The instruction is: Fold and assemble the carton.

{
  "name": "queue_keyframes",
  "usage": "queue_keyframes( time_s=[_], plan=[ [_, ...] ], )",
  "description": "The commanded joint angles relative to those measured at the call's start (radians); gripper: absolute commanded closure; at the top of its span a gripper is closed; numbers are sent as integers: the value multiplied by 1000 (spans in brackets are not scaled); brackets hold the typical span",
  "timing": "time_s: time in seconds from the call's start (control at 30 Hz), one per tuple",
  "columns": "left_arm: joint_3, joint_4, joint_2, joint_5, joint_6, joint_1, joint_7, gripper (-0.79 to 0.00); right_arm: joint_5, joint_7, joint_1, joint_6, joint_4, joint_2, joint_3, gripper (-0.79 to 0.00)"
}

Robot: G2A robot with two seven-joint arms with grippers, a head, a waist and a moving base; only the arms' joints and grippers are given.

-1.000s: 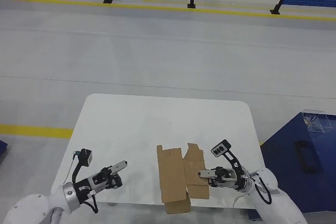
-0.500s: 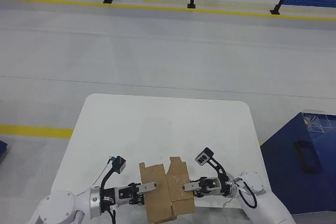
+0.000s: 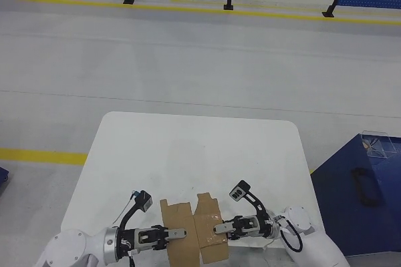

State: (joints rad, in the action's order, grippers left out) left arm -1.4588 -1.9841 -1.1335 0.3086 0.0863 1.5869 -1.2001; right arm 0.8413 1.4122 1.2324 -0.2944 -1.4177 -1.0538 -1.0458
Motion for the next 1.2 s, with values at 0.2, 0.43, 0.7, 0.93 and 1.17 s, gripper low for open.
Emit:
queue_keyframes(
  time_s=[0.2, 0.43, 0.7, 0.93, 1.17],
  plan=[
    [0, 0, 0, 1, -1, 0, -1, 0, 0, 0, 0, 0, 0, 0, 0, -785],
    [0, 0, 0, 1, -1, 0, -1, 0, 0, 0, 0, 0, 0, 0, 0, -785],
    [111, 87, -33, 89, -222, -24, 349, 0, -191, -157, 113, -252, -141, 39, -206, -785],
    [301, 244, -90, 294, -546, -129, 564, 0, -248, -254, 194, -367, -225, 59, -322, -785],
    [445, 342, -129, 408, -617, -220, 551, 0, -228, -330, 206, -443, -253, 68, -326, -785]
  ],
)
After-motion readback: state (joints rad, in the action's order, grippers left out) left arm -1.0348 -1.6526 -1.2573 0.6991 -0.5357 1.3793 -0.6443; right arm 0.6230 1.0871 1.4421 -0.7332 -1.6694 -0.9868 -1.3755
